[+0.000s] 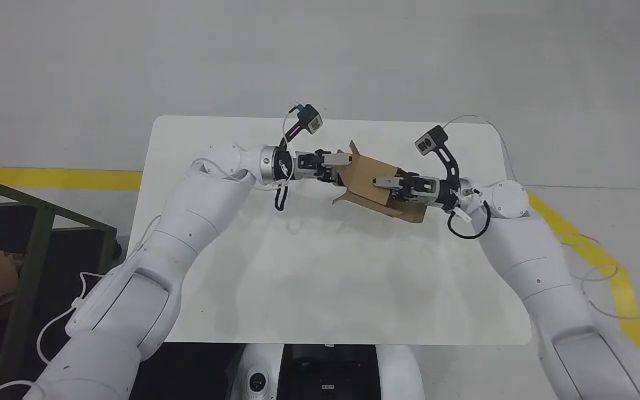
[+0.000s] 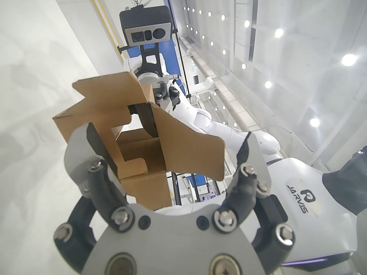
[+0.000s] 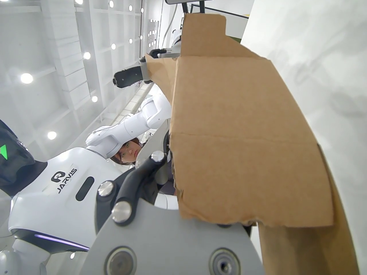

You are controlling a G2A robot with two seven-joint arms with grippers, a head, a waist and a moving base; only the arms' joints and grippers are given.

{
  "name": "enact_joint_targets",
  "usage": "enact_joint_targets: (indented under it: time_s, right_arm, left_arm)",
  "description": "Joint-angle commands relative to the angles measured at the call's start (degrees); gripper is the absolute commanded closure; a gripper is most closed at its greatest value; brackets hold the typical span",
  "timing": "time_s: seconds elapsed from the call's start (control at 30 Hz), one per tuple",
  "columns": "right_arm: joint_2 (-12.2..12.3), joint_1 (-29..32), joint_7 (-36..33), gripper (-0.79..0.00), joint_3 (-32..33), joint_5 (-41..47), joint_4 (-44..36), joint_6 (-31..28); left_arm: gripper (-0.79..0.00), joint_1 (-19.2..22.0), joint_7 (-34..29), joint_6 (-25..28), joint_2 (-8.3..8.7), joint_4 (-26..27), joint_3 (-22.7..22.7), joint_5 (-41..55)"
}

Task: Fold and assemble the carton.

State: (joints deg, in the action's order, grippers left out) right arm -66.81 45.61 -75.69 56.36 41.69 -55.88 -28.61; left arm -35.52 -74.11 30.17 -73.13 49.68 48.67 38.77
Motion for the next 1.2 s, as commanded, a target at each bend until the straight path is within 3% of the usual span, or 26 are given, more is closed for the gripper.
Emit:
enact_joint_targets:
  time_s: [0.0, 0.87, 1.17]
  right_arm:
    - [0.01, -0.04, 0.01, 0.000, -0.09, 0.05, 0.01, -0.01]
    - [-0.05, 0.26, 2.68, 0.000, 2.96, 5.67, 5.05, -2.67]
    - [-0.42, 0.24, -1.43, 0.000, 3.65, 8.47, 6.23, 1.43]
  left_arm:
    - [-0.785, 0.05, -0.04, -0.04, 0.01, -0.12, 0.01, -0.07]
    - [-0.785, -0.82, -0.11, -0.10, 0.34, 1.60, -0.05, -1.42]
    - [-0.785, -1.01, 5.72, 5.72, 1.14, 3.17, 0.21, -7.60]
